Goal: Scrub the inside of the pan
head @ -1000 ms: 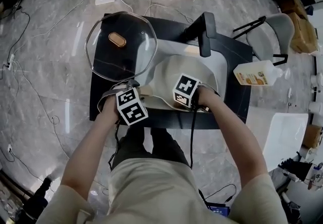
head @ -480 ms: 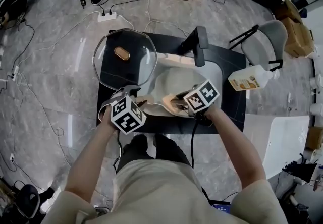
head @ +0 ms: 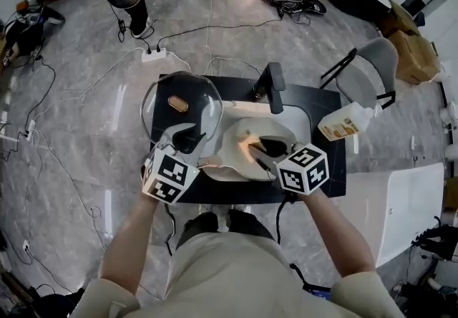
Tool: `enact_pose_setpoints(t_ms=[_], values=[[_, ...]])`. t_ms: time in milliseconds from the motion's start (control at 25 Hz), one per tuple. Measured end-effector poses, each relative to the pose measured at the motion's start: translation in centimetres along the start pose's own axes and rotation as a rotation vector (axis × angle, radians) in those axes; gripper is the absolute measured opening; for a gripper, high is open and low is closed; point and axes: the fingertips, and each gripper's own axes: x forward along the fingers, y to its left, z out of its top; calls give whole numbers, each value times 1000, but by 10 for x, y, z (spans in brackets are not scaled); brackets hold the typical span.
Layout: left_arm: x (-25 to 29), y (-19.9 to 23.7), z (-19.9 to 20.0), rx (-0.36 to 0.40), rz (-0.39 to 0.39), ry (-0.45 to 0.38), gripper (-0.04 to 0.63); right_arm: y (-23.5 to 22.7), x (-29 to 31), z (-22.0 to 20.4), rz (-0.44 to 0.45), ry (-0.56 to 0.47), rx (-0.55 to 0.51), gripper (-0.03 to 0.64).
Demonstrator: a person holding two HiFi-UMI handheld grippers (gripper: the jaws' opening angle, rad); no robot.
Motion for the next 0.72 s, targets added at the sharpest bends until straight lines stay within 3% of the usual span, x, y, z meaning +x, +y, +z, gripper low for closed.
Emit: enact_pose_setpoints(t_ms=[200, 440, 640, 720], values=[[-30, 14, 54, 103, 48, -151, 104, 23, -35, 54, -64, -171, -65, 94], [-65, 16, 103, 114, 65, -299, 103, 44, -91, 119, -146, -466, -131, 94], [-91, 13, 134, 153, 84, -386, 75, 63, -135, 148, -223, -591, -206, 94], [-104, 11, 147, 127, 95, -425, 67, 71, -152, 156, -250, -635, -226, 94]])
